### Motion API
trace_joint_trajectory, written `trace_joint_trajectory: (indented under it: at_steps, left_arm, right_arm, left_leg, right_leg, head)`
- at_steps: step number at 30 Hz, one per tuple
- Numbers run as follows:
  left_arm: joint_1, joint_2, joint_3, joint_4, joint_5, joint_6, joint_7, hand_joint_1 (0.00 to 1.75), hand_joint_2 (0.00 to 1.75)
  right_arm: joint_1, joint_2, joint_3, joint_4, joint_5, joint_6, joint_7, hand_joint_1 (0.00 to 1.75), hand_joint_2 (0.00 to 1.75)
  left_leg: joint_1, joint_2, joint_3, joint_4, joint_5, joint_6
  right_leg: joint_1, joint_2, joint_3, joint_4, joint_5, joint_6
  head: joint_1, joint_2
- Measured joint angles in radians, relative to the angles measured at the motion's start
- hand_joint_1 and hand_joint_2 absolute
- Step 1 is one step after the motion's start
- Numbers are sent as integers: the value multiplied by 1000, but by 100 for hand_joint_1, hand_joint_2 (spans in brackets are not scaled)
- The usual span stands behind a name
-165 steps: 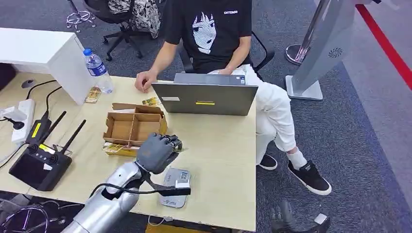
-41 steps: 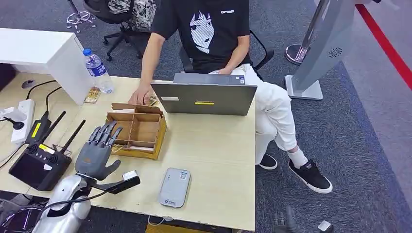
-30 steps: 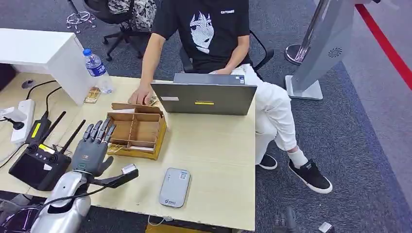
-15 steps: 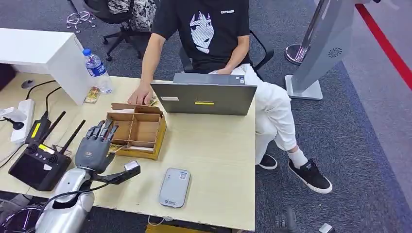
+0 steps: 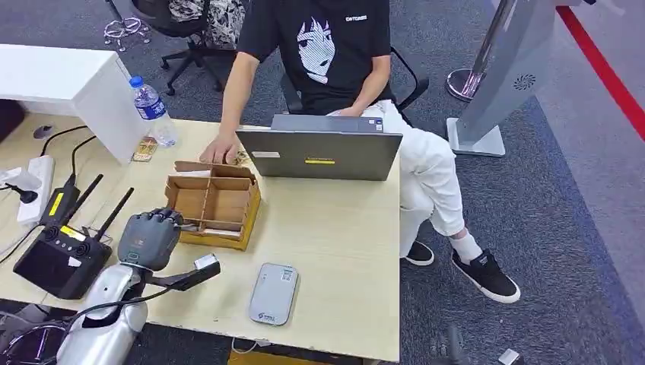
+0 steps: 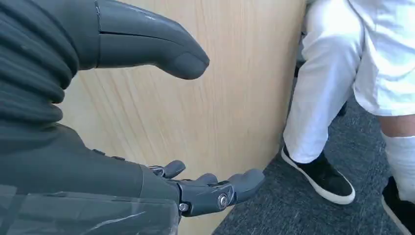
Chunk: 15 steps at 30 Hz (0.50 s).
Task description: Pass the card to the sensor for recognition and then transmit it.
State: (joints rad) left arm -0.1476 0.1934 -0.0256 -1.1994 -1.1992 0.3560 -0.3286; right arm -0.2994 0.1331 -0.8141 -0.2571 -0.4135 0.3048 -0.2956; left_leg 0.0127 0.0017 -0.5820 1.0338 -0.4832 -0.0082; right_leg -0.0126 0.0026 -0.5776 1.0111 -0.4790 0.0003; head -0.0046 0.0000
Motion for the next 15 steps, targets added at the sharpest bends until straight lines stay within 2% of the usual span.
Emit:
trace_joint_trajectory:
  at_steps: [2,6,11,15]
  left_arm:
    - [-2,-16,2,-36,50,20,-39,175,175]
    - [-46,-54,9,-126,69,16,-42,175,175]
    - [-156,-90,28,-203,84,-44,-28,175,175]
    - [-265,-105,33,-211,75,-94,4,175,175]
  right_arm:
    - [-1,0,0,0,1,0,0,0,175]
    - [-2,0,0,0,18,-4,1,0,175]
    - [-7,0,1,0,29,-16,11,0,175]
    - [-14,1,5,1,36,-21,15,0,175]
  left_leg:
    - [0,0,0,0,0,0]
    - [0,-1,-1,0,0,1]
    - [0,-1,-1,0,2,1]
    - [0,-1,-1,0,3,0]
  right_leg:
    - [0,-1,0,0,0,0]
    - [0,-1,0,0,0,0]
    - [0,-2,0,0,2,0]
    - [0,-2,0,0,2,-1]
  head:
    - [0,0]
    - [0,0]
    - [0,0]
    - [0,0]
